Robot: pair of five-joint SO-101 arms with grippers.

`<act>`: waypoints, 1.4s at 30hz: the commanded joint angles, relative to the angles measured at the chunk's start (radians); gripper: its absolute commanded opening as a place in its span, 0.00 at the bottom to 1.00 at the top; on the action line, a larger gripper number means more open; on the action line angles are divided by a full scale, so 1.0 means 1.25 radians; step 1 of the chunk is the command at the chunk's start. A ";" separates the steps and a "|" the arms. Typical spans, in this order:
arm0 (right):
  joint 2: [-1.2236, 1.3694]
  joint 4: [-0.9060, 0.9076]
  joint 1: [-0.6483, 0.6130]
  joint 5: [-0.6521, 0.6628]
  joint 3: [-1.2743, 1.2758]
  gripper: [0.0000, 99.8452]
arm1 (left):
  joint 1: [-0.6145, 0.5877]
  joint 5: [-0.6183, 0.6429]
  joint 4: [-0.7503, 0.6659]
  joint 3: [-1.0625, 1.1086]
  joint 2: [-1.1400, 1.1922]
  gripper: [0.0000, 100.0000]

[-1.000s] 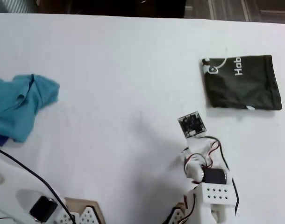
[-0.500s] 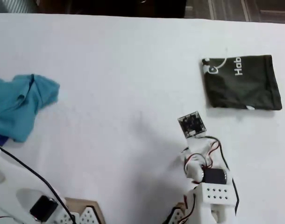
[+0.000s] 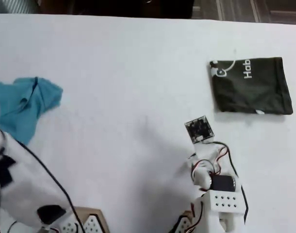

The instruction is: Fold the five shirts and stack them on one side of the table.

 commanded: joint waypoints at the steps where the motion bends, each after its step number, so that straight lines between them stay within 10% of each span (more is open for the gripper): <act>1: -0.013 -0.002 -0.003 -0.007 -0.004 0.02 | 0.150 0.053 -0.012 -0.028 -0.176 0.03; 11: -0.013 -0.002 -0.003 -0.007 -0.004 0.02 | 0.423 0.275 -0.151 0.030 -0.269 0.03; 17: -0.013 -0.002 0.003 -0.009 -0.005 0.02 | 0.532 0.276 -0.128 0.497 -0.269 0.03; 24: -0.013 -0.002 0.003 -0.009 -0.005 0.02 | 0.550 0.274 -0.393 0.969 -0.276 0.03; 42: -0.014 -0.050 0.114 -0.114 -0.010 0.02 | 0.896 0.201 -0.527 0.722 -0.273 0.03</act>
